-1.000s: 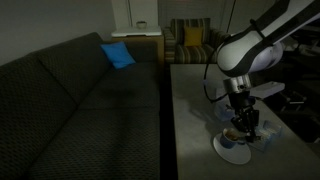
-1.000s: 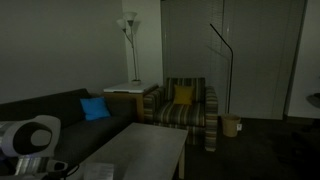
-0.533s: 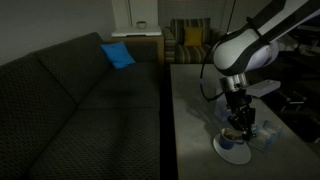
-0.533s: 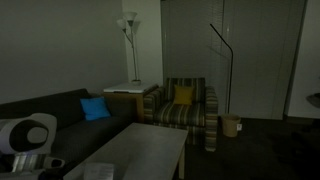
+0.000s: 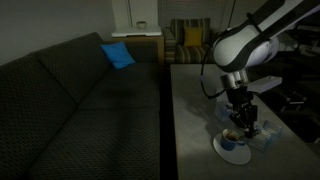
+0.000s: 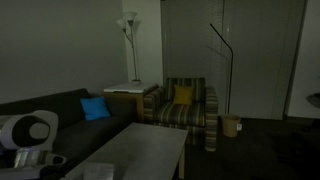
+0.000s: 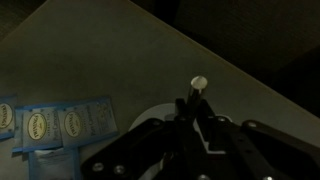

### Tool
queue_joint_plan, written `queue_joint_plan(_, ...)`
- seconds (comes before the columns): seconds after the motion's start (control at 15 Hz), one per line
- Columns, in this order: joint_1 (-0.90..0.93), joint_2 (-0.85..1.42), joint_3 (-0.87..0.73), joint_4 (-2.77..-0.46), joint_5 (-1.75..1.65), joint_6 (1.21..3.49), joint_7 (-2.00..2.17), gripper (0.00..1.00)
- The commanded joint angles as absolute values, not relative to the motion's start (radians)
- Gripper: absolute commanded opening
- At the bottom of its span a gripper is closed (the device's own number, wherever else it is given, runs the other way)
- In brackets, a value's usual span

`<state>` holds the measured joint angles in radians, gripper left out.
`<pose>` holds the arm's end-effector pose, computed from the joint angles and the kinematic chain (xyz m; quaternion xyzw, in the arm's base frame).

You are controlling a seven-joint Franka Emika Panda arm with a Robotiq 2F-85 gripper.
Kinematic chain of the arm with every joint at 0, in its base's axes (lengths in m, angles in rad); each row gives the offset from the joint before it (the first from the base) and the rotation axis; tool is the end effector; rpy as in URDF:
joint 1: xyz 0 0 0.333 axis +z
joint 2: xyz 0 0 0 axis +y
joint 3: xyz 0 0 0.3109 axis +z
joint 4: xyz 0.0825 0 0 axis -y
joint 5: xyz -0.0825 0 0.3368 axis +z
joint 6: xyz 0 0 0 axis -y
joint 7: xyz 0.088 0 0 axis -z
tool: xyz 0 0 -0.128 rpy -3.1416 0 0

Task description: Use the spoon to stir in the cup

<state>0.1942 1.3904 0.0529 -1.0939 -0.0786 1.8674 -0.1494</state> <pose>0.5750 0.1321 -0.0634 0.9325 0.1971 -0.3022 0.0157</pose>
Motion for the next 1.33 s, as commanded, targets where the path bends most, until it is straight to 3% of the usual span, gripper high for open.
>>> queue_joint_plan(0.0,0.208,1.360,0.029,-1.111,-0.100,1.828,-0.132,0.04)
queue_joint_plan(1.27,0.210,1.403,0.051,-1.059,-0.084,1.721,-0.204,0.04)
